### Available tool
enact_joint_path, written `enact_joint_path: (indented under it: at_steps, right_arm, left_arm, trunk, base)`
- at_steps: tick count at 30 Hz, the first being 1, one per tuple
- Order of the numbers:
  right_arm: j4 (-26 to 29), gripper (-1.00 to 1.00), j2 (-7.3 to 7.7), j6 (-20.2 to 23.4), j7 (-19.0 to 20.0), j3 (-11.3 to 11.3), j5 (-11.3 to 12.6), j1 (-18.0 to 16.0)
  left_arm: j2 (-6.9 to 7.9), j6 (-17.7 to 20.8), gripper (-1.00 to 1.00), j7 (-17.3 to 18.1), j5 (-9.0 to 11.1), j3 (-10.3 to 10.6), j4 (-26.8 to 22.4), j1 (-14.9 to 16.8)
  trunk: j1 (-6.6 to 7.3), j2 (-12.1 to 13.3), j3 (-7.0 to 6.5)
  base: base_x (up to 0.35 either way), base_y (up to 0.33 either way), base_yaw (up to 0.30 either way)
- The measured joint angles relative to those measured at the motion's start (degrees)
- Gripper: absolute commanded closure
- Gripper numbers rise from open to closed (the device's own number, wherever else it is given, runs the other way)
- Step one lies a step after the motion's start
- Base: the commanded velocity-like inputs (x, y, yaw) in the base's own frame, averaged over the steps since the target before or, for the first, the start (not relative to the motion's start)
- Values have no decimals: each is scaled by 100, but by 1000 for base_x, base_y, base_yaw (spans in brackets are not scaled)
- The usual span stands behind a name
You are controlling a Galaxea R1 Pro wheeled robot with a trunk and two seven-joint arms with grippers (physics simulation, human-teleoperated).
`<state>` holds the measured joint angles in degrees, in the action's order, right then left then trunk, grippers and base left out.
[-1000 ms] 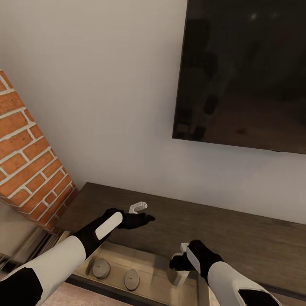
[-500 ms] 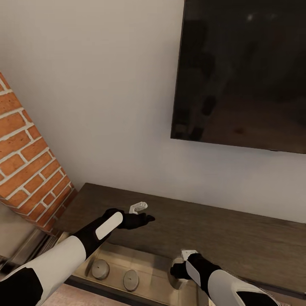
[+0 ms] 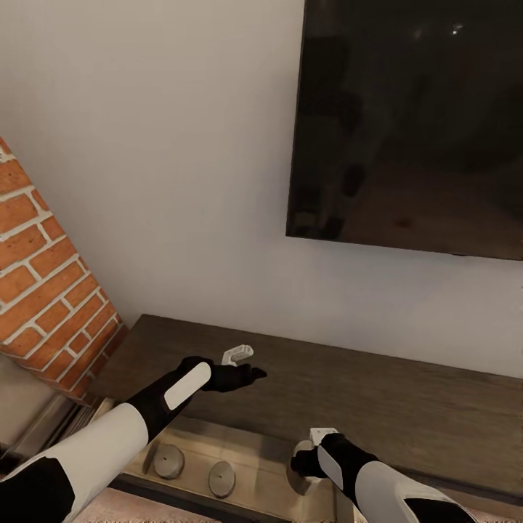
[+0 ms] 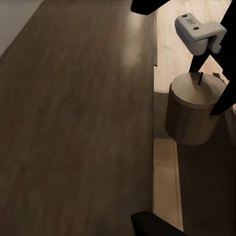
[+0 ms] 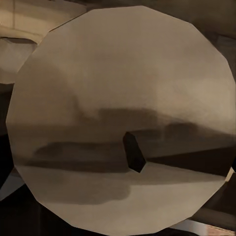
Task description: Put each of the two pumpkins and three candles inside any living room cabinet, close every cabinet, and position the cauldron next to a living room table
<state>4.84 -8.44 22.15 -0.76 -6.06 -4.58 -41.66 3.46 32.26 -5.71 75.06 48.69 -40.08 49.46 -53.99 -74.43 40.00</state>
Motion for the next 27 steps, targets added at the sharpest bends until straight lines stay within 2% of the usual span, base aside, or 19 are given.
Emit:
enact_joint_path:
  at_steps: [5,18,22,27]
  right_arm:
    - [0,100,0,0,-1,-1,1,0]
    - [0,100,0,-8,4,0,-5,0]
    - [6,100,0,-15,4,0,-16,0]
    - [8,100,0,-17,4,0,-24,0]
  left_arm:
    - [0,0,-100,0,0,0,0,-4]
    - [-10,-7,-100,0,14,-3,83,-5]
    - [-107,-9,-100,0,9,-8,325,0]
    - [-161,-9,-100,0,15,-9,373,-2]
  trunk:
    - [0,0,0]
    - [0,0,0]
    - [0,0,0]
    - [0,0,0]
  base:
    - [-182,0,0]
    - [-9,0,0]
    - [0,0,0]
    - [0,0,0]
